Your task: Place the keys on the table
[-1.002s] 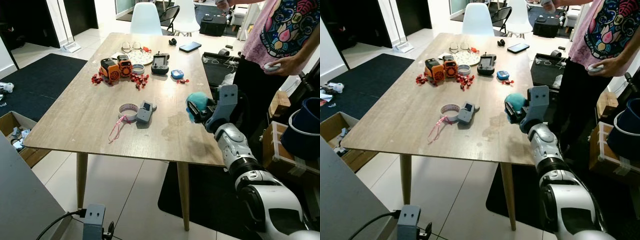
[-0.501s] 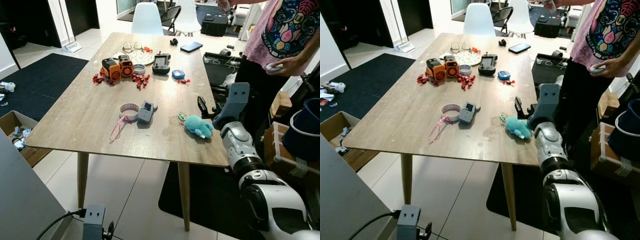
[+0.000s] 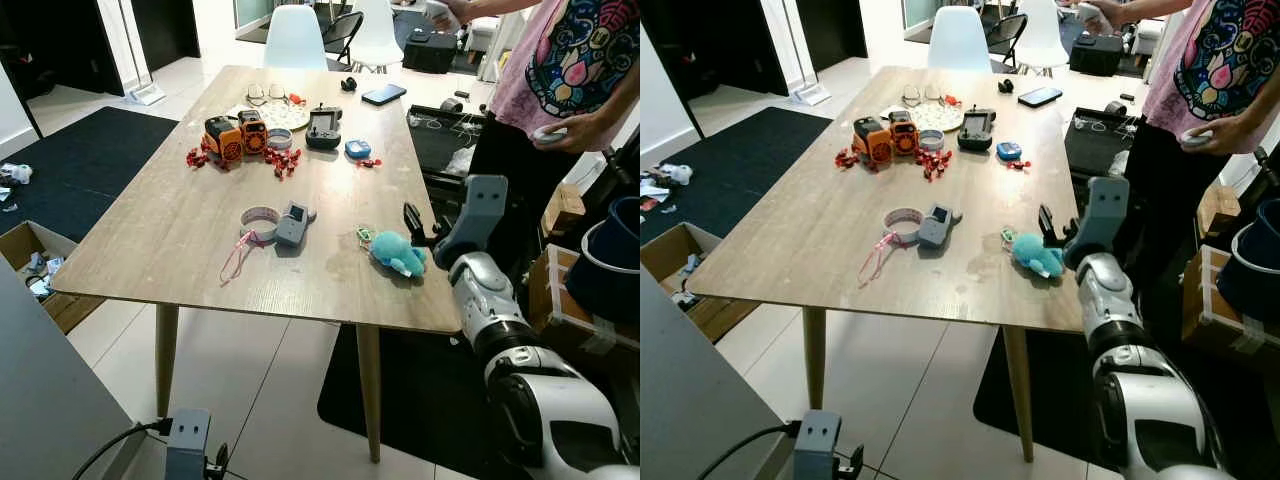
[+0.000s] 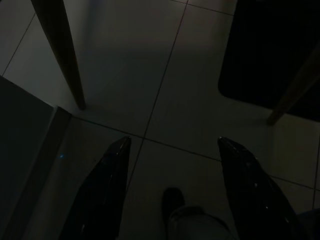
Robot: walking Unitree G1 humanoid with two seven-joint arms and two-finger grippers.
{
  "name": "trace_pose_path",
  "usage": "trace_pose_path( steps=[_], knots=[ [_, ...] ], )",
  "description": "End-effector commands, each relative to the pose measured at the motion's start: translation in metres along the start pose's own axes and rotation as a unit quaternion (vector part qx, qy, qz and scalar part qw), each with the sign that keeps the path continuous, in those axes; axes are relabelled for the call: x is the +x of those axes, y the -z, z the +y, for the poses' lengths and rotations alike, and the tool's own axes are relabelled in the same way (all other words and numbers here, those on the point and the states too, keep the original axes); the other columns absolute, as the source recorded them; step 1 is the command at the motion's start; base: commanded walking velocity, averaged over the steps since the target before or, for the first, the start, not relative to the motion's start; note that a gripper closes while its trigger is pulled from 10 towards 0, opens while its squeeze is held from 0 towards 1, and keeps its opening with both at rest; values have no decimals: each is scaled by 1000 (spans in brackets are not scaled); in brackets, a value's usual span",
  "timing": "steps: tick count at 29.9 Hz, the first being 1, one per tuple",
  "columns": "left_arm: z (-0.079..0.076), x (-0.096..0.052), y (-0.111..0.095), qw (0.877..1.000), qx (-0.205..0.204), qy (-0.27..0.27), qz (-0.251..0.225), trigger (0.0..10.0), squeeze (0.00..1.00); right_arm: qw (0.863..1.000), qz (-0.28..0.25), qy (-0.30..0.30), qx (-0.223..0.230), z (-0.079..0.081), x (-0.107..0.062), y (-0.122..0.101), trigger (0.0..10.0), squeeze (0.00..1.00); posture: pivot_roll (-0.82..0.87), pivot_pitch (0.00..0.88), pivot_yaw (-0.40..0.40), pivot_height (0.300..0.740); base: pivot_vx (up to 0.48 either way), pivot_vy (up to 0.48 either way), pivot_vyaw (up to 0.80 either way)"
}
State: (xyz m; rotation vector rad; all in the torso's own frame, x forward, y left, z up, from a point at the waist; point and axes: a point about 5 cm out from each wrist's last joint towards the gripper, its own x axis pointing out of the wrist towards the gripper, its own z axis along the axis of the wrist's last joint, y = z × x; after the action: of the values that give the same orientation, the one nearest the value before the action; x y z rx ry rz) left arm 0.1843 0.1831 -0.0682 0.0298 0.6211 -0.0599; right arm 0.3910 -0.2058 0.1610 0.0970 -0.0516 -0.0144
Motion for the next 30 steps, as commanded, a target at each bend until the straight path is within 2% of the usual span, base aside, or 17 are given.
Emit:
trace_pose_path(
  steps=[1,2,6,11,17,22,25,26,28,30],
  knots=[
    [3,-5,8,1000,2,-3,12,10000,0,999,17,29,0,-11,-4,8,10000,0,68,87,-25,740,0,0,0],
    [4,-5,6,1000,2,-7,4,10000,0,999,14,49,-13,-16,-5,8,10000,0,69,102,-27,740,0,0,0],
    [7,-5,4,1000,-1,-15,-7,10000,0,998,5,50,-23,-16,-5,5,10000,0,73,114,-28,740,0,0,0],
    [8,-4,-6,999,-6,-22,-39,10000,0,997,-24,76,-11,-19,-4,-4,10000,0,79,128,-29,740,0,0,0],
    [8,-3,-10,998,-8,-25,-50,10000,0,996,-38,86,2,-19,-2,-9,10000,0,81,140,-28,740,0,0,0],
    [7,-3,-15,997,-8,-30,-64,10000,0,996,-31,87,8,-15,1,-11,10000,0,83,148,-30,740,0,0,0],
    [7,-3,-17,997,-7,-35,-71,10000,0,998,-12,40,37,0,5,-7,10000,0,84,149,-30,740,0,0,0],
    [7,-3,-17,997,-7,-35,-71,10000,0,998,-12,40,37,0,5,-7,10000,0,84,149,-30,740,0,0,0],
    [7,-4,-17,997,-8,-37,-73,10000,0,997,-3,-10,77,13,6,-4,10000,0,85,152,-32,740,0,0,0],
    [7,-5,-17,996,-7,-39,-74,10000,0,995,4,-53,89,26,6,-1,10000,0,85,152,-32,740,0,0,0]
  ],
)
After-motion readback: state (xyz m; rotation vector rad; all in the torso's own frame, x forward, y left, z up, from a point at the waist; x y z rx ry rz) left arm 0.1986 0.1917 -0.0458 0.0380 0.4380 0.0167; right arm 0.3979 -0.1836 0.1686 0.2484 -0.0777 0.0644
